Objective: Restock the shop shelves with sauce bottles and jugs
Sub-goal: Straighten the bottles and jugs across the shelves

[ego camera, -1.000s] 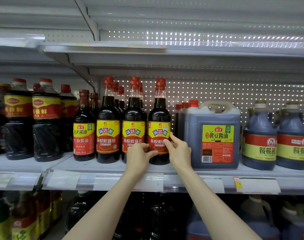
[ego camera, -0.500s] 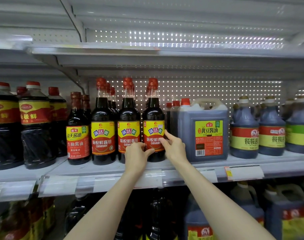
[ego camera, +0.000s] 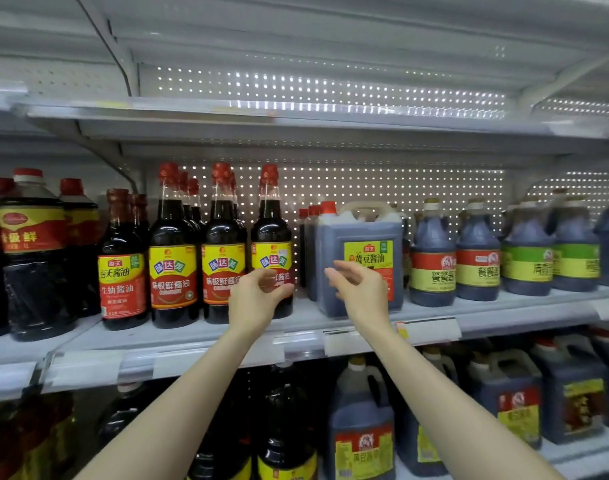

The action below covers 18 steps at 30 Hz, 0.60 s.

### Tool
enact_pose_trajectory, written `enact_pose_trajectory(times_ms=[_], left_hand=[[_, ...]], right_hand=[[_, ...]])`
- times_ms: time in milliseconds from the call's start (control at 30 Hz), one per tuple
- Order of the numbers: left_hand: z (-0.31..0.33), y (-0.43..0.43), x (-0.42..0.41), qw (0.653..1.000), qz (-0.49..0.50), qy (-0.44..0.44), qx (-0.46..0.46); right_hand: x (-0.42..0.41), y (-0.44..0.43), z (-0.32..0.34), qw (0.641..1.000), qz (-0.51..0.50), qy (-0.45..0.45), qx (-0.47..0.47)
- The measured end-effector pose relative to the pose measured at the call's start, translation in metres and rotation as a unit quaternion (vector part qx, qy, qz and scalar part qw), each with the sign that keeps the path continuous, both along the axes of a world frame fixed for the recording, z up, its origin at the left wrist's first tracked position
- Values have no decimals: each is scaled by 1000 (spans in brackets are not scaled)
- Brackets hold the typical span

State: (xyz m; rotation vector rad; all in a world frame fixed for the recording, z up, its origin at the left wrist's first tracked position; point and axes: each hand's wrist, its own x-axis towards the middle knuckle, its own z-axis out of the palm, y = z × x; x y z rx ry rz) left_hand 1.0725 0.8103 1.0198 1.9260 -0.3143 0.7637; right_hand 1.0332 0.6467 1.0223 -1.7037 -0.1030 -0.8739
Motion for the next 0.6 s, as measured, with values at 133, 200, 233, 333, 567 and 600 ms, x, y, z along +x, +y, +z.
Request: enact_pose_trajectory(times_ms=[133, 200, 233, 333, 567, 600], left_hand=[[3, -32, -10, 999, -24, 28, -16], [2, -50, -12, 998, -37, 42, -28], [1, -60, -12, 998, -40, 46, -29], [2, -88, -11, 995, -63, 63, -47], [3, -119, 0, 990, -81, 90, -76], [3, -119, 1, 989, -81, 97, -81]], right_hand=[[-8, -44, 1, 1000, -29, -5, 0], [-9, -67, 2, 1000, -23, 4, -4], [-9, -79, 2, 1000, -21, 8, -8], [-6, -110, 5, 999, -17, 13, -36], [21, -149, 10, 990, 96, 69, -79], [24, -151, 10, 987, 118, 75, -85]])
